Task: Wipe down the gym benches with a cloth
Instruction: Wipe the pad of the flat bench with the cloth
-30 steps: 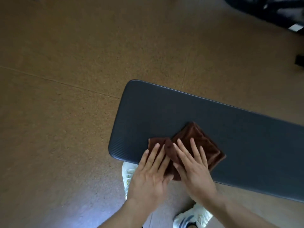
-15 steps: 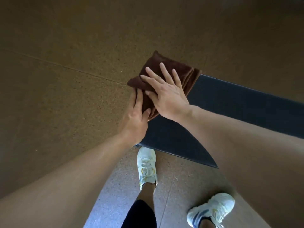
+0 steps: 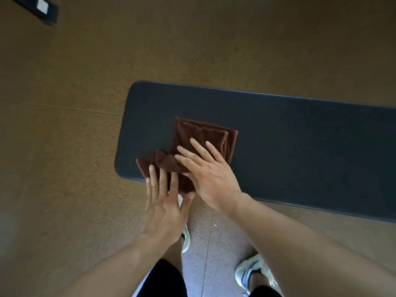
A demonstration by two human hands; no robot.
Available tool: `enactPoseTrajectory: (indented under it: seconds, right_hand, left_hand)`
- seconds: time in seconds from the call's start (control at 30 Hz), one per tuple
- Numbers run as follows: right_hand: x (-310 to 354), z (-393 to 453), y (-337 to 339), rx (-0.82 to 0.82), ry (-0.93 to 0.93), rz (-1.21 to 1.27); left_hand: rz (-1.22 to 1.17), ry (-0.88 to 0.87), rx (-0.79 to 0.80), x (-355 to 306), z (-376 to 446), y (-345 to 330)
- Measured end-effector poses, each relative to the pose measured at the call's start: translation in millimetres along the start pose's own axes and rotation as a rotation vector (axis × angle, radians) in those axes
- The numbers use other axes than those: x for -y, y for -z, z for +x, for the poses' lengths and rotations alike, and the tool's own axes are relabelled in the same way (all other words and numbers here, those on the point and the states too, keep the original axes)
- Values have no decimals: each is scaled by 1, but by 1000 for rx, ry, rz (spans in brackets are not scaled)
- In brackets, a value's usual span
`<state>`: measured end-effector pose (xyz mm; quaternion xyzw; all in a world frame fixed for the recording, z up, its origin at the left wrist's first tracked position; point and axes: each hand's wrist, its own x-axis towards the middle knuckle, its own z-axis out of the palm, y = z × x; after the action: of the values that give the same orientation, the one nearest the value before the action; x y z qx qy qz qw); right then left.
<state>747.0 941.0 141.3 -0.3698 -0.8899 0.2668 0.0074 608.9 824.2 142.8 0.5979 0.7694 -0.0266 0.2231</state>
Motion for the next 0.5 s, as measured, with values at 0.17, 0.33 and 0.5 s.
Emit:
enactPoseTrajectory:
  seconds: [0.17, 0.33, 0.5]
  right_hand:
    - [-73, -75, 24, -40, -93, -11]
    - [-150, -149, 53, -87, -180, -19]
    - [-223, -219, 77, -137, -306, -35]
  left_hand:
    - [66, -115, 25, -94, 1, -21]
    - [157, -273, 28, -191, 7, -42]
    - [237, -394, 44, -286, 18, -65]
